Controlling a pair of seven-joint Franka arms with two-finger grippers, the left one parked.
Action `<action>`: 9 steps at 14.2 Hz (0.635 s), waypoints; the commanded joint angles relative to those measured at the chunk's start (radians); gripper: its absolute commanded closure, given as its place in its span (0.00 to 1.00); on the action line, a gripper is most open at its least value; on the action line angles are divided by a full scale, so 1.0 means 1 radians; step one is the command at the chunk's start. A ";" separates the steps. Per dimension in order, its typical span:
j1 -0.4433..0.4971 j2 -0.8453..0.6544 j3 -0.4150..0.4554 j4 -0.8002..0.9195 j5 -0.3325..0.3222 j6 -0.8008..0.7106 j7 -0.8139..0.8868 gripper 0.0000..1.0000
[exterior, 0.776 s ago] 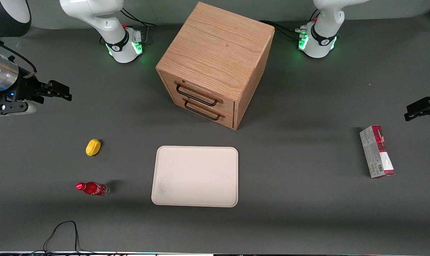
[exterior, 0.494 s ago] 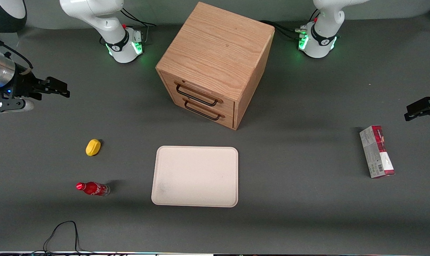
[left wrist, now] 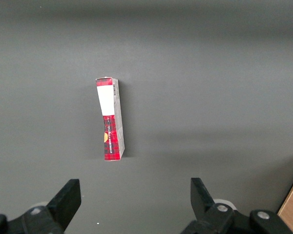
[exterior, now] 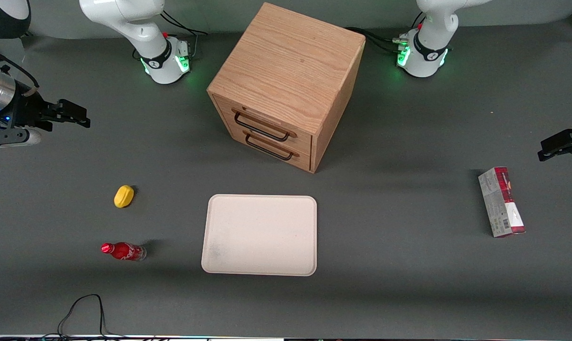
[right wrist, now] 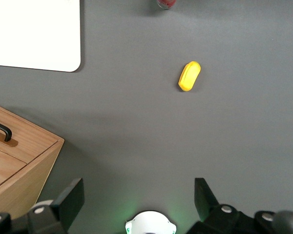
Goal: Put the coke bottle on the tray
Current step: 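Move the right gripper toward the red Coca-Cola bottle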
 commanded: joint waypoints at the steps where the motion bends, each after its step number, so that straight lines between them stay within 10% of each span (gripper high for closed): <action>1: 0.004 -0.004 -0.006 0.014 0.011 -0.020 -0.012 0.00; 9: -0.044 0.375 -0.006 0.566 0.025 -0.179 -0.021 0.00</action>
